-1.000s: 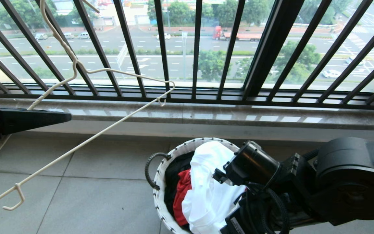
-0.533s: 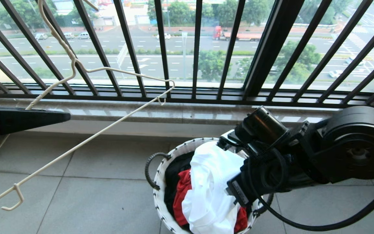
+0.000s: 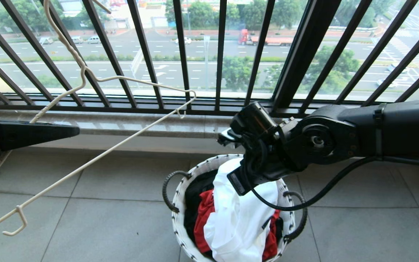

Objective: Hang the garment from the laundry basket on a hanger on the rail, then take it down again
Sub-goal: Pick up clothes from the basket

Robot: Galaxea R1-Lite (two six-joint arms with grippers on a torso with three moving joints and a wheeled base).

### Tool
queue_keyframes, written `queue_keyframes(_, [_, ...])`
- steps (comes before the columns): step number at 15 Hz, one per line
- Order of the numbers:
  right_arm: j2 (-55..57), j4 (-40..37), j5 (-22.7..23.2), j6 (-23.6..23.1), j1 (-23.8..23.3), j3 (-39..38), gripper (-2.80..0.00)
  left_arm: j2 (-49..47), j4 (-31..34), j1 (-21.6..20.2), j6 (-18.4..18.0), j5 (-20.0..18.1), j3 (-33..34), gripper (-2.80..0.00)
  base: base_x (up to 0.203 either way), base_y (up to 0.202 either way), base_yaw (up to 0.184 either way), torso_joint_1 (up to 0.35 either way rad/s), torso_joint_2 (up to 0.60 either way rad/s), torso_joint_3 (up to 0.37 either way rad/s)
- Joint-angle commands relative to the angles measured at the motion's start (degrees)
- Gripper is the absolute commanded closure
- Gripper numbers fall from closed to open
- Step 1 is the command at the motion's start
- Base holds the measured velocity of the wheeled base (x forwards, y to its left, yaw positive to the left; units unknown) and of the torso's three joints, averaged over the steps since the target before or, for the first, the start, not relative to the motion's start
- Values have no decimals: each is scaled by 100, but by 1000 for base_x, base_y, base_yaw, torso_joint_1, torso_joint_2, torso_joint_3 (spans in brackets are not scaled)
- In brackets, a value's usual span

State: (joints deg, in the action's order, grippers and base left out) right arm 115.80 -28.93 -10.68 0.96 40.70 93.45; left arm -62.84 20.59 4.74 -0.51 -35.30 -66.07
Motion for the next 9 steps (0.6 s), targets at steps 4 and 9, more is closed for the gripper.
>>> queue_keyframes(4, [945, 14, -839, -873, 87, 655, -280, 9, 6, -8, -2, -12, -11, 0, 0, 0, 0, 0, 0, 0])
queue_keyframes(9, [882, 27, -1503, -1735, 105, 597, -280, -35, 6, -8, -2, -12, -2, 0, 0, 0, 0, 0, 0, 0])
